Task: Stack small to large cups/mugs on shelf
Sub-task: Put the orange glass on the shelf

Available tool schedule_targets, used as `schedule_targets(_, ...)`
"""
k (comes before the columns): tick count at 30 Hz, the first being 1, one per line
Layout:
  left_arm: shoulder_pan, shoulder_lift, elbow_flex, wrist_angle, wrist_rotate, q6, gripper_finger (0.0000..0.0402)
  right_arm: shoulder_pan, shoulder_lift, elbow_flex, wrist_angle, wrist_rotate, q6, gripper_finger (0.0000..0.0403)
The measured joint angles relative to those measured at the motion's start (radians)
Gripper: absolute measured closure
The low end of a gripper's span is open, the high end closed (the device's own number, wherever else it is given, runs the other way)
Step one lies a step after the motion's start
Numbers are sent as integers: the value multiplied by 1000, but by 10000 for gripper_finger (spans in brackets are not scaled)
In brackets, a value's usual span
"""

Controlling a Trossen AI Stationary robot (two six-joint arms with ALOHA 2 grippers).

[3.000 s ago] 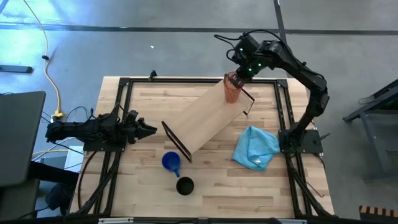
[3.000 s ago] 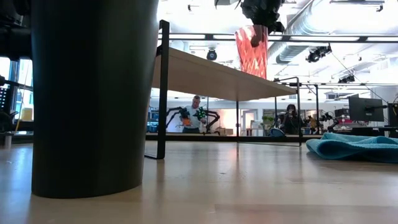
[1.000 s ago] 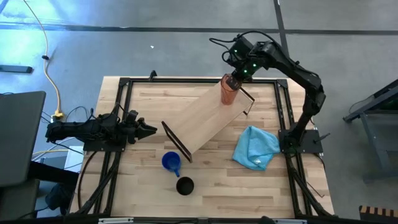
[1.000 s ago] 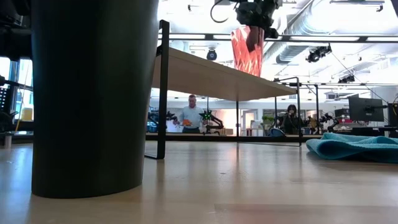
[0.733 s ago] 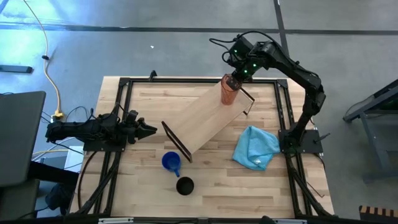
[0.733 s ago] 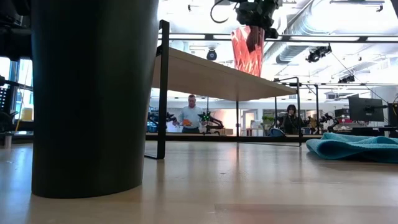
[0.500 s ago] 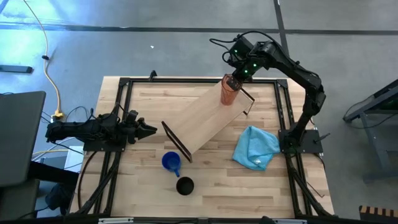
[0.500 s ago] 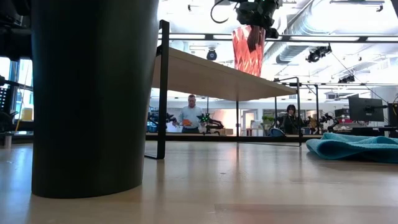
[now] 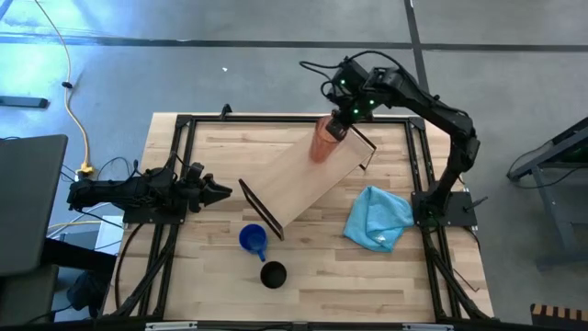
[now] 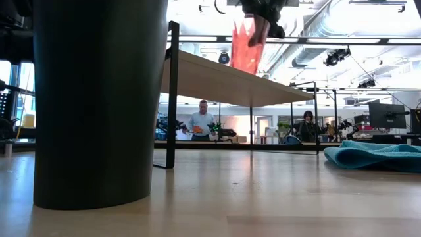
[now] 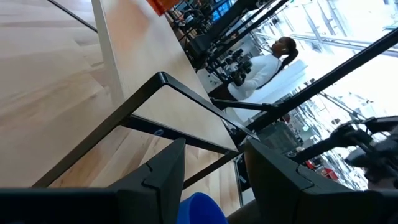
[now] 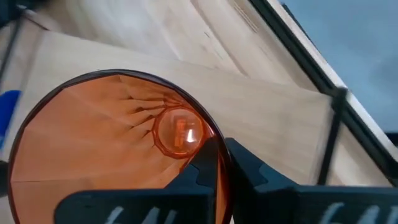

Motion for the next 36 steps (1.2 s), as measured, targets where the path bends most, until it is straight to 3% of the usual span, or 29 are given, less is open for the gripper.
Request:
schedule_targets(7, 0, 0, 0, 0, -7, 7, 245, 93, 0, 0, 59, -12, 54, 402)
schedule_targets(15, 0, 0, 0, 1, -15, 16, 245, 202, 0, 0, 247, -75, 120, 403)
schedule_targets(30, 0, 0, 0, 2, -15, 16, 245, 325, 88, 1, 254, -75, 179, 403)
schedule_targets(36, 0, 0, 0, 2, -15, 16, 245, 325, 119, 82, 248, -66, 172, 403)
